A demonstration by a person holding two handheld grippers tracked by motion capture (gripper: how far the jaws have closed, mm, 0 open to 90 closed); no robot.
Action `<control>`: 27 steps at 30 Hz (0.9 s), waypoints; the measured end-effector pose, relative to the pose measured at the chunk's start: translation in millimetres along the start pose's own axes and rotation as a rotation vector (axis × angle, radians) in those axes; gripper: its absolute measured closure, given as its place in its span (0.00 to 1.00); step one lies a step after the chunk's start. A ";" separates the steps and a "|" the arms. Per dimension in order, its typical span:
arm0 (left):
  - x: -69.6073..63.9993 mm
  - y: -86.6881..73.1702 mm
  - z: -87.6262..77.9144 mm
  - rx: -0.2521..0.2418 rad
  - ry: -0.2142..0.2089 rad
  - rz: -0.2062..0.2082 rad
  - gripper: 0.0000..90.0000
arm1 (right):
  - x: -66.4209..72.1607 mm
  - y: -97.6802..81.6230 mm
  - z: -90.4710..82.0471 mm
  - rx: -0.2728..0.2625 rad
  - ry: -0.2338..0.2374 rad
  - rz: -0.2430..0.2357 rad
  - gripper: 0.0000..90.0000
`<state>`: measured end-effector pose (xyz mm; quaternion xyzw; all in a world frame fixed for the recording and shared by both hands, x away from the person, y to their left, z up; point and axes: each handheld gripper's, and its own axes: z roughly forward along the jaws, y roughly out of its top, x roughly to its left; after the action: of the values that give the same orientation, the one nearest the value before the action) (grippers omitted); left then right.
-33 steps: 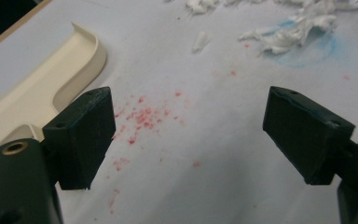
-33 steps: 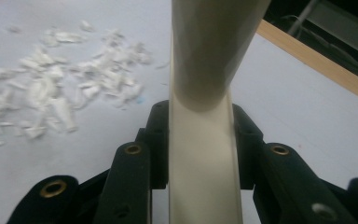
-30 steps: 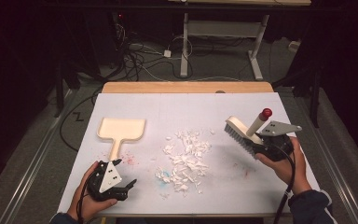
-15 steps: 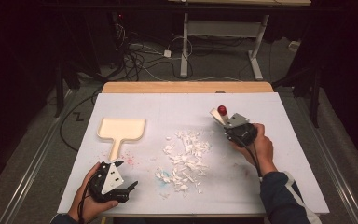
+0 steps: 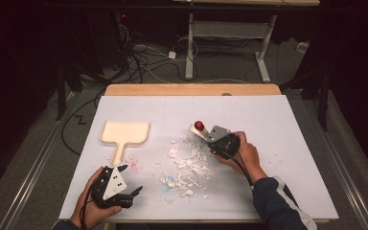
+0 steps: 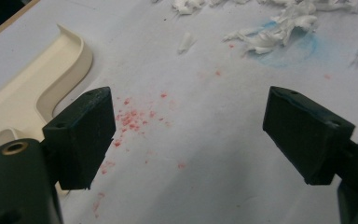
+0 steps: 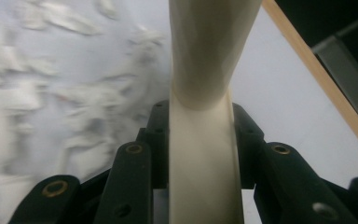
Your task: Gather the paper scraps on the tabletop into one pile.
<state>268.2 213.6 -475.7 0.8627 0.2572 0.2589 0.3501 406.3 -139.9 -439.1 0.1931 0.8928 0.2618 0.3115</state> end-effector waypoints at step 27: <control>2.2 -1.1 -4.0 -0.003 -0.010 -0.007 0.18 | -25.9 -35.7 -64.2 0.060 -0.164 0.134 0.76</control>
<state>267.0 217.5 -473.5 0.8626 0.2581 0.2536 0.3536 376.5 -203.5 -405.4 0.2824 0.8569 0.2386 0.3592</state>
